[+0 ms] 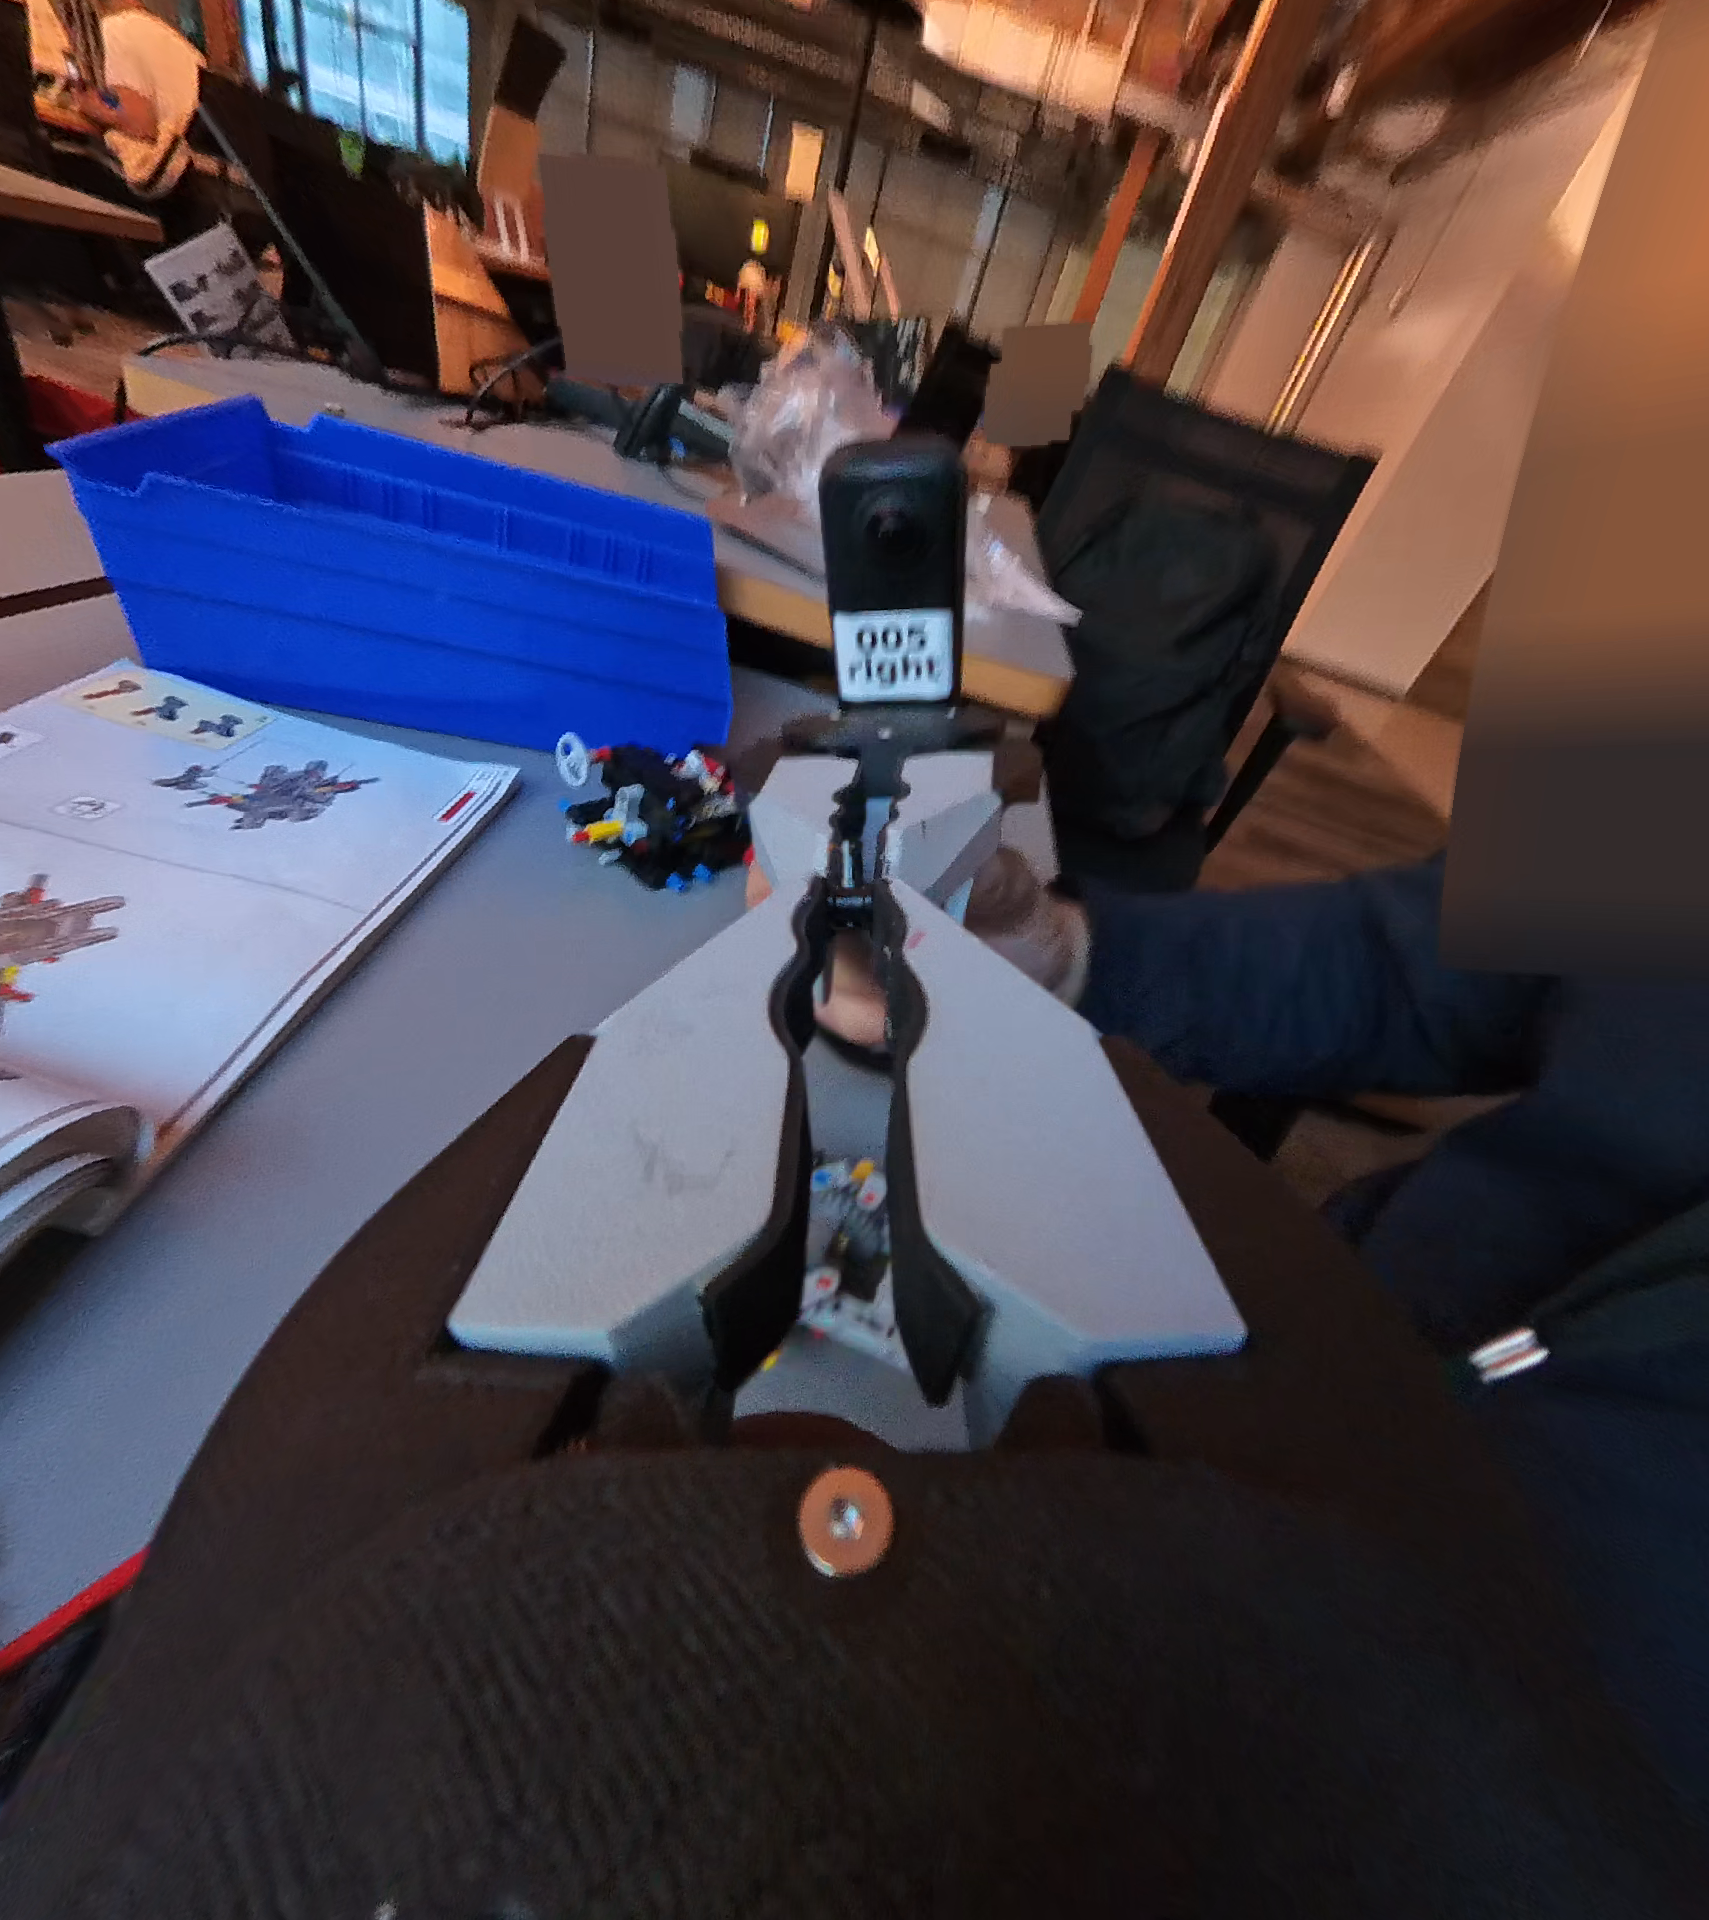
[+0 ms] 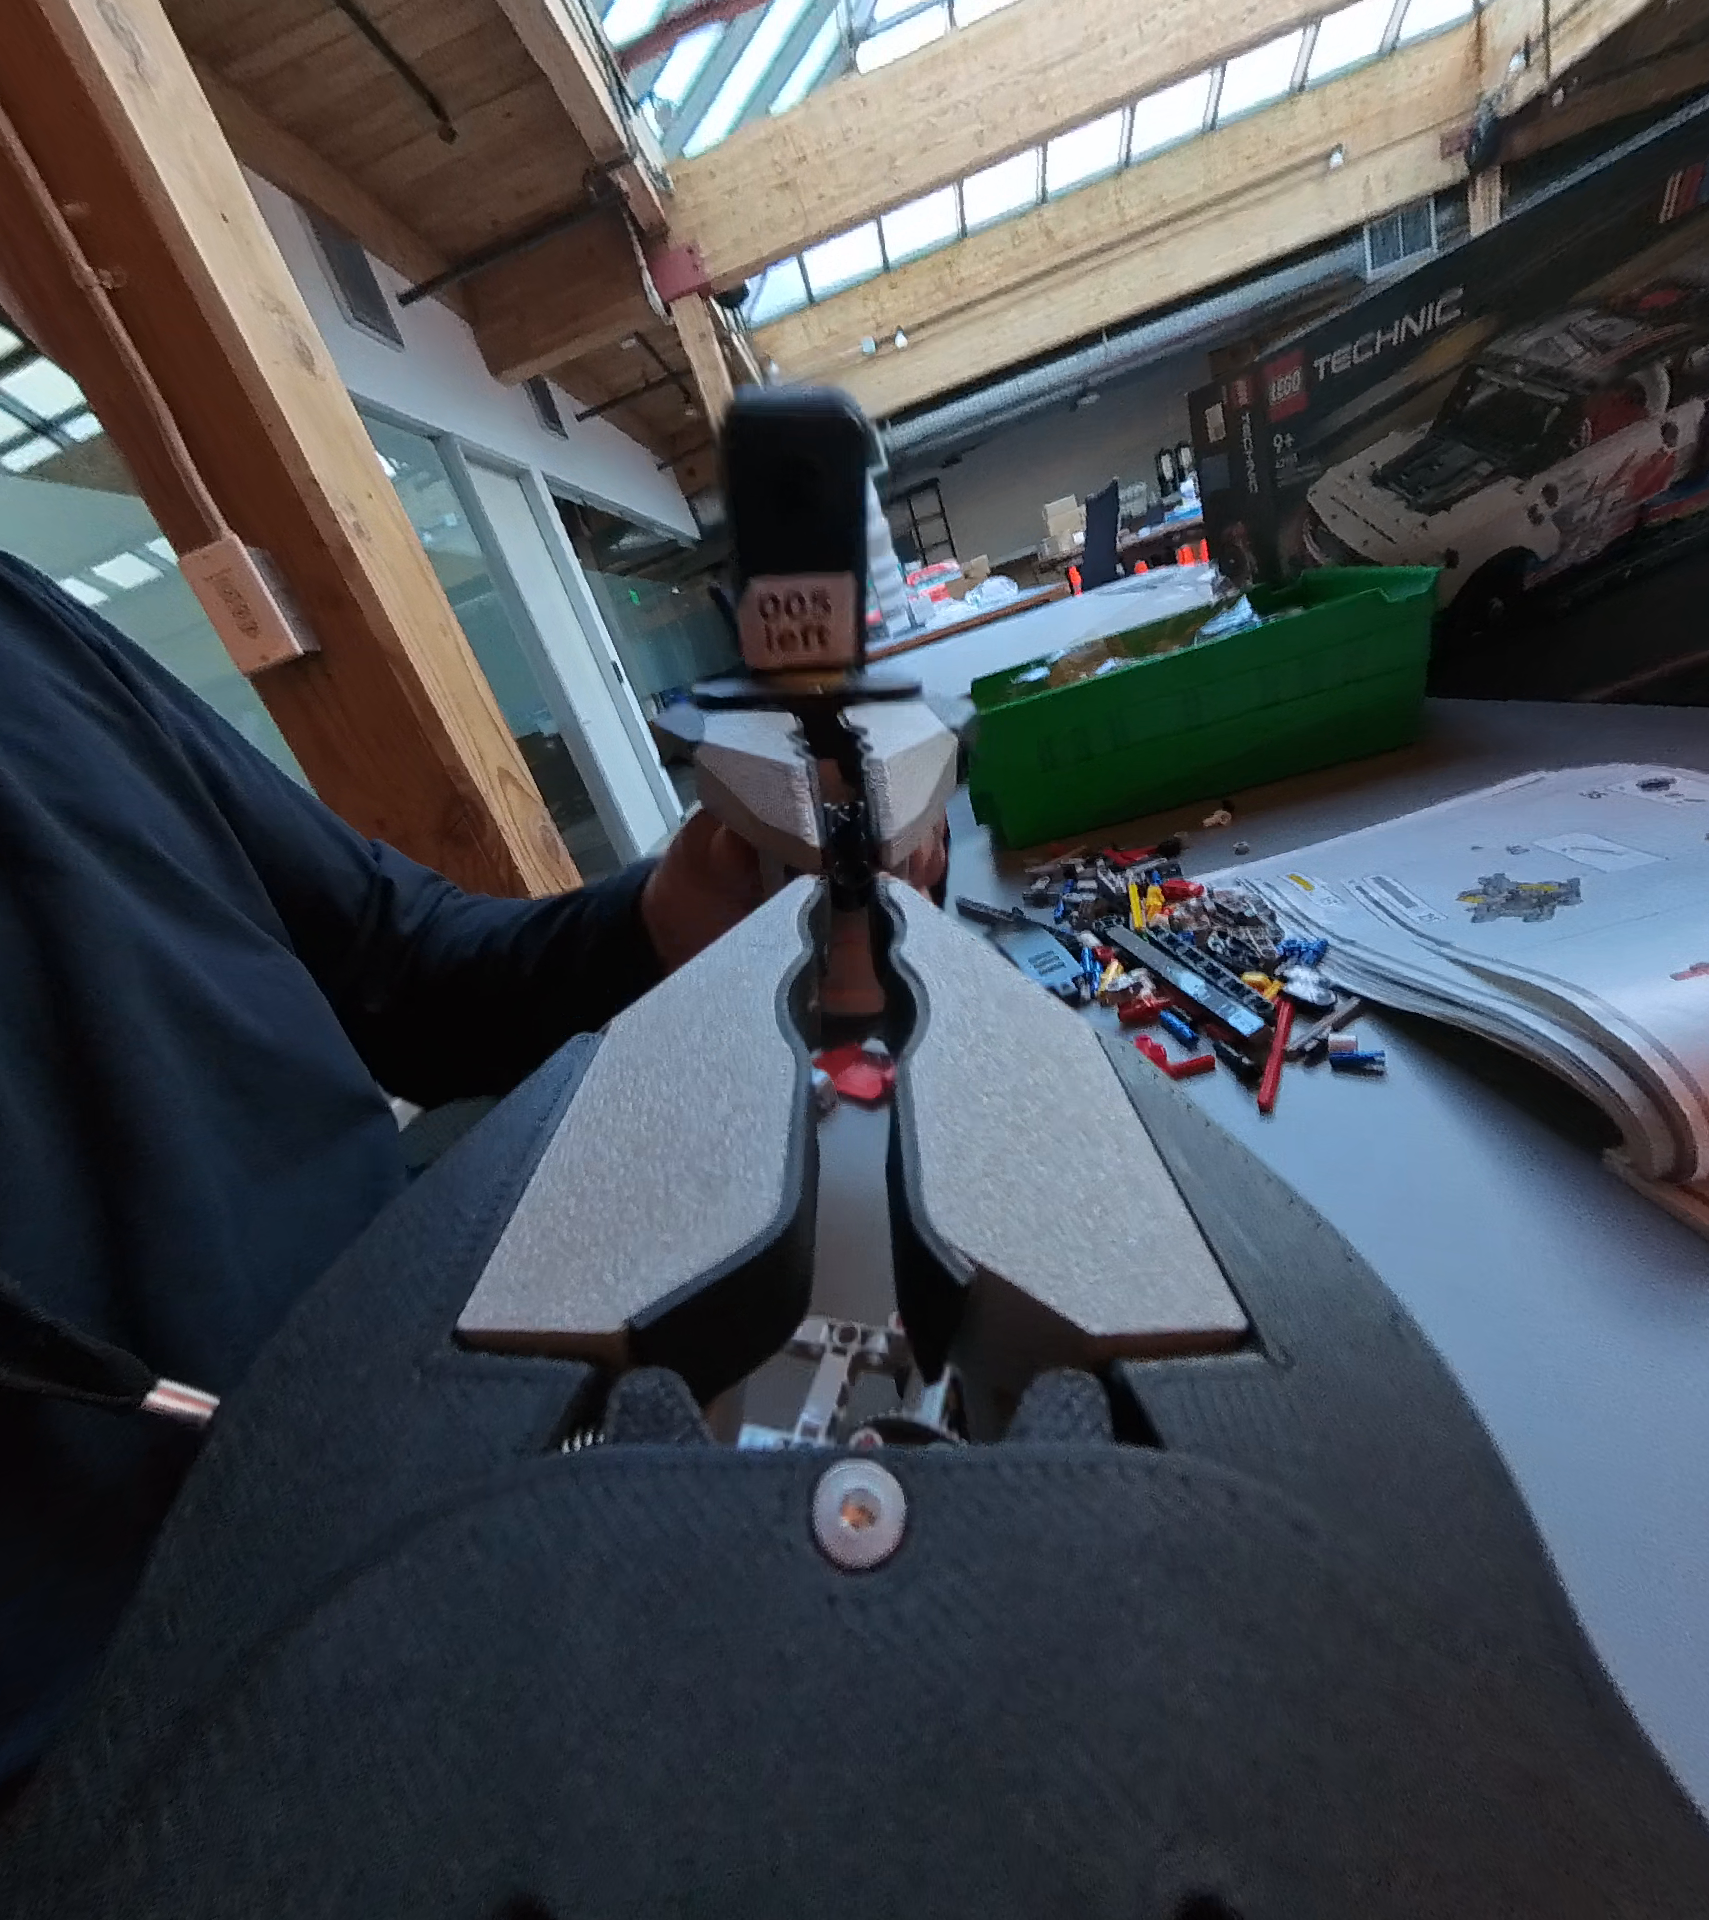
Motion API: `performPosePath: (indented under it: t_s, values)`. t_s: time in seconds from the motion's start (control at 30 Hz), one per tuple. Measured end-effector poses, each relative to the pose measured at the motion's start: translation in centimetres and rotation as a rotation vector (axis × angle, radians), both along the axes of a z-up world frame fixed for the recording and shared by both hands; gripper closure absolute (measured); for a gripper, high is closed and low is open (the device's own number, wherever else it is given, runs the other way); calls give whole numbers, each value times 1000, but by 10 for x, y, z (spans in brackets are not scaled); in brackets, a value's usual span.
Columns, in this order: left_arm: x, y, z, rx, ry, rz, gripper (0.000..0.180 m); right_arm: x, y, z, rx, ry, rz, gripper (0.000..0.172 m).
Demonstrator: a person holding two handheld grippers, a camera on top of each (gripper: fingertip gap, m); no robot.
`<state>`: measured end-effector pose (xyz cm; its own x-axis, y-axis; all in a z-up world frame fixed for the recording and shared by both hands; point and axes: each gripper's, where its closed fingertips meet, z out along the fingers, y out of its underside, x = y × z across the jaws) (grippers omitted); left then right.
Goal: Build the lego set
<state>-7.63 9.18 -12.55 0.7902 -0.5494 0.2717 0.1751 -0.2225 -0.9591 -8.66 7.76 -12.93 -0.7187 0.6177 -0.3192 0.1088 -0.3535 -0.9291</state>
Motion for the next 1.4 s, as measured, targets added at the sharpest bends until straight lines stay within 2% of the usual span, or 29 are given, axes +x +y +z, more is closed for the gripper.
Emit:
performPosePath:
  t_s: [0.07, 0.2, 0.27, 0.37, 0.43, 0.53, 0.67, 0.77, 0.83, 0.93, 1.03, 1.13, 1.23, 1.3, 1.4]
  values:
    - [-6, -2, -16, -57, 165, -5, 175, -4, 0, -14, 39, -80, 0, 168]
    - [-39, -22, -77, -331, 535, -37, 175, 0, 15, -62, 226, -414, -103, 155]
    - [-45, -35, -97, -430, 615, -100, 175, 14, 25, -78, 306, -529, -203, 153]
    - [-39, -42, -112, -508, 622, -199, 174, 40, 29, -101, 300, -715, -293, 149]
    - [-33, -44, -122, -545, 619, -264, 174, 55, 18, -108, 200, -806, -265, 149]
    - [-25, -45, -134, -589, 597, -334, 175, 70, 4, -102, 34, -865, -188, 141]
    - [-14, -40, -140, -573, 582, -367, 175, 77, 0, -120, 12, -972, -180, 126]
    - [-7, -38, -140, -549, 589, -385, 175, 64, 5, -125, -25, -972, -191, 130]
    - [-3, -37, -140, -536, 583, -394, 175, 55, 16, -129, -34, -977, -211, 143]
    - [-1, -34, -141, -512, 586, -394, 175, 47, 9, -130, -113, -1001, -103, 148]
    - [-4, -32, -141, -481, 572, -371, 175, 44, 10, -128, -179, -1009, -27, 146]
    - [2, -39, -140, -447, 542, -423, 175, 41, 10, -121, -257, -1010, 39, 134]
    - [4, -42, -140, -435, 542, -444, 175, 36, 14, -113, -381, -1018, 107, 136]
    - [6, -41, -139, -425, 543, -446, 175, 35, 15, -117, -376, -1045, 121, 148]
    - [5, -42, -142, -440, 539, -439, 175, 36, 5, -123, -302, -1092, 155, 153]
